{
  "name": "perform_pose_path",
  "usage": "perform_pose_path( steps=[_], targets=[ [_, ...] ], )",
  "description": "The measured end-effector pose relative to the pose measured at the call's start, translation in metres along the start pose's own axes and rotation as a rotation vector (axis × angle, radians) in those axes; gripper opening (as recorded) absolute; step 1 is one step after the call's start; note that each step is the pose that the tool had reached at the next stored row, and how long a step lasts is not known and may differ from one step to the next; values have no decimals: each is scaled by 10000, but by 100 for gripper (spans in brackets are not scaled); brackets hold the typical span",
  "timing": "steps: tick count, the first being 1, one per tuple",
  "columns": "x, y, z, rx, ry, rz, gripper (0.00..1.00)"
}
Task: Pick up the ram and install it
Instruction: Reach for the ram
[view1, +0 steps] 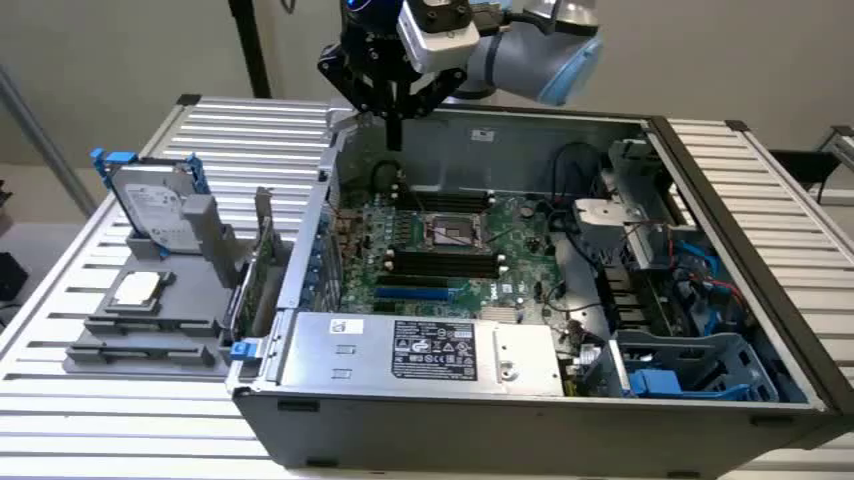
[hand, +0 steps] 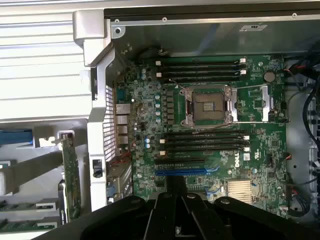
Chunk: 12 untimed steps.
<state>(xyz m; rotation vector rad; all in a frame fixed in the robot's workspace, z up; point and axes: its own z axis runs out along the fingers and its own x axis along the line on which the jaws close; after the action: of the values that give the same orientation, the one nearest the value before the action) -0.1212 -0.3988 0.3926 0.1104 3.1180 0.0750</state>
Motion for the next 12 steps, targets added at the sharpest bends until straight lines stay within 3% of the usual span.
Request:
perform_pose_path(
  steps=[12],
  targets=[
    [0,0,0,0,0,0,11]
  ],
)
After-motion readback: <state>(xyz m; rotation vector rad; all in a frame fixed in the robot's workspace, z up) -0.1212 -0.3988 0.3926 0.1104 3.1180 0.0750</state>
